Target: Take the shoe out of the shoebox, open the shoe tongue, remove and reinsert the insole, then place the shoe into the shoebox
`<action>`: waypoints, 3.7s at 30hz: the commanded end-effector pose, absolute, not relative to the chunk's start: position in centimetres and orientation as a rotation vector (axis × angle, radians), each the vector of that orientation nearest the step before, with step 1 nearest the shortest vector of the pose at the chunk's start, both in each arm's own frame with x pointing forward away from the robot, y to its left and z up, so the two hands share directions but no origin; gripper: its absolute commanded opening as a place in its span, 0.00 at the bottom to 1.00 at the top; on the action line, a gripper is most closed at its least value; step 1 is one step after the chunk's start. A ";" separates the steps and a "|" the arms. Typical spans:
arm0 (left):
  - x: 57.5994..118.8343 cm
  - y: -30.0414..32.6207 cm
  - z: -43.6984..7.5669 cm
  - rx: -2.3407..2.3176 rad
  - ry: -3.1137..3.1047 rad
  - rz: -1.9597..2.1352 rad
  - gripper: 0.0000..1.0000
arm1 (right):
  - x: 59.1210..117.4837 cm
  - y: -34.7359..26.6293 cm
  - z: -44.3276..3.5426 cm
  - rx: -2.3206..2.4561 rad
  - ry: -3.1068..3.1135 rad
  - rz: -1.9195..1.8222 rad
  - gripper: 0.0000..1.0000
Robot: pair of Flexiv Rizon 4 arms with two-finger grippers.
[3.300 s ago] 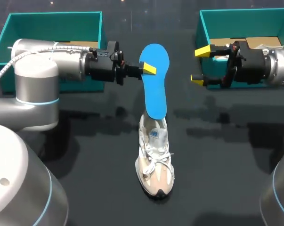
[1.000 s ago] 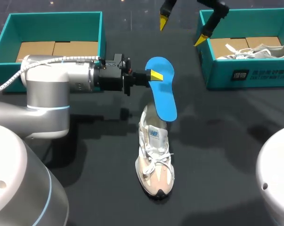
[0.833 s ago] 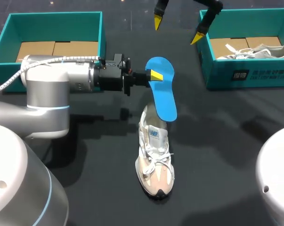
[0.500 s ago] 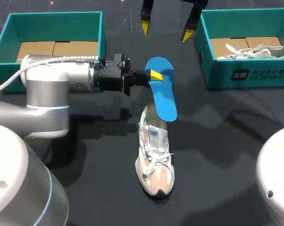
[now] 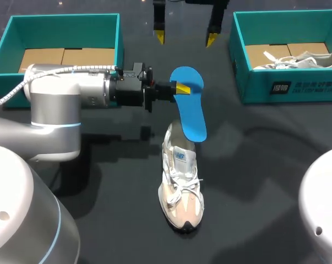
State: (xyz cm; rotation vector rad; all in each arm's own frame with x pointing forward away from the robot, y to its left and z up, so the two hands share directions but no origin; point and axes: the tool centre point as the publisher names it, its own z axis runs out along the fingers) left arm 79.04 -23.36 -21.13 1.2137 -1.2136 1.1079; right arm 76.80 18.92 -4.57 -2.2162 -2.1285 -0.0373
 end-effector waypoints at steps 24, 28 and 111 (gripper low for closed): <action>79.0 -23.5 -21.2 1.213 -1.213 1.109 0.00 | 77.4 13.6 -5.6 -2.113 -1.947 -0.509 1.00; 79.0 -23.5 -21.2 1.213 -1.213 1.109 0.00 | 77.6 12.4 -5.9 -2.066 -1.873 -0.606 1.00; 80.6 -21.4 -16.9 0.536 -1.874 1.993 0.00 | 79.4 9.6 -15.0 -1.523 -1.186 -1.147 1.00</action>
